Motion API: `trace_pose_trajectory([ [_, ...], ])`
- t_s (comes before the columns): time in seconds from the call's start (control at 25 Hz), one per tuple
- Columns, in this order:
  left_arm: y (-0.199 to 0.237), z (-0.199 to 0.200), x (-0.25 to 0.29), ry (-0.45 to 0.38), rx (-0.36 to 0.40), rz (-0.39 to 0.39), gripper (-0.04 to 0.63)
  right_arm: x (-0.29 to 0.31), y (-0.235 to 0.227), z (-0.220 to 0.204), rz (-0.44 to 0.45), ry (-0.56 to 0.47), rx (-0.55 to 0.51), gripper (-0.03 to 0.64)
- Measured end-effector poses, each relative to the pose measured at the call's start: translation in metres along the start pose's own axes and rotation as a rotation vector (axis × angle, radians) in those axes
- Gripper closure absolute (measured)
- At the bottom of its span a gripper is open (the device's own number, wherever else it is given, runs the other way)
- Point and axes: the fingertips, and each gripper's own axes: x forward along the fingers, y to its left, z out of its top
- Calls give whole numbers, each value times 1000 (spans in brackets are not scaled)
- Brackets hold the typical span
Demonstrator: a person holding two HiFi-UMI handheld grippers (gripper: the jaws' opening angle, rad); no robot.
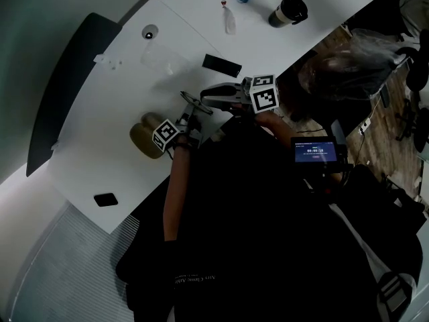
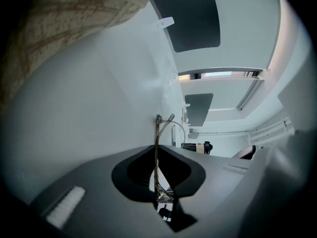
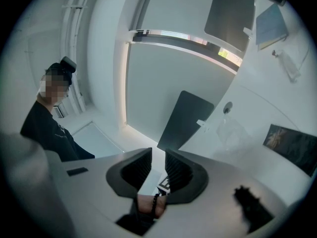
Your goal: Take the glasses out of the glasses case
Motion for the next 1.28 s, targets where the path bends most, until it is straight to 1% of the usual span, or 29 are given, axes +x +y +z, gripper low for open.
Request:
trace_pose_trajectory([
  [0.08, 1, 1, 2, 5, 3, -2, 568, 2, -1, -1, 0, 3, -1, 528],
  [0.16, 1, 2, 5, 9, -29, -36, 550, 4, -5, -2, -5, -4, 0, 528],
  [0.24, -4, 3, 4, 16, -97, -99, 452, 7, -9, -3, -10, -17, 8, 528],
  [0.28, -12, 1, 3, 17, -125, -118, 445, 7, -8, -1, -10, -24, 13, 528],
  [0.36, -28, -4, -2, 10, -152, -114, 446, 5, -3, 5, -4, -32, 21, 528],
  [0.44, -37, -8, -9, 11, -151, -99, 446, 6, -3, 7, -1, -35, 21, 528],
  [0.52, -47, -12, -16, 44, -133, -108, 448, 10, -5, 7, -4, -42, 20, 529],
  [0.6, -69, -15, -25, 84, -76, -148, 448, 15, -4, 11, -3, -53, 16, 534],
  [0.68, -104, -14, -41, 89, -13, -228, 452, 20, -1, 15, -3, -56, -1, 540],
  [0.72, -121, -9, -52, 66, 25, -272, 466, 24, 0, 16, -7, -51, -14, 548],
  [0.76, -134, 0, -65, 30, 80, -312, 489, 27, 1, 17, -12, -42, -30, 556],
  [0.84, -151, 17, -93, -55, 222, -370, 540, 32, 2, 15, -28, -5, -72, 573],
  [0.88, -155, 24, -106, -92, 287, -380, 560, 34, 2, 13, -36, 18, -95, 583],
  [0.96, -150, 33, -131, -146, 379, -357, 585, 41, 6, 6, -48, 58, -144, 603],
  [1.08, -124, 40, -165, -168, 456, -270, 599, 58, 14, -8, -75, 90, -260, 609],
  [1.16, -109, 38, -179, -158, 481, -230, 599, 68, 15, -14, -96, 83, -288, 609],
  [1.28, -101, 32, -188, -141, 477, -202, 598, 79, 16, -19, -96, 80, -245, 609],
])
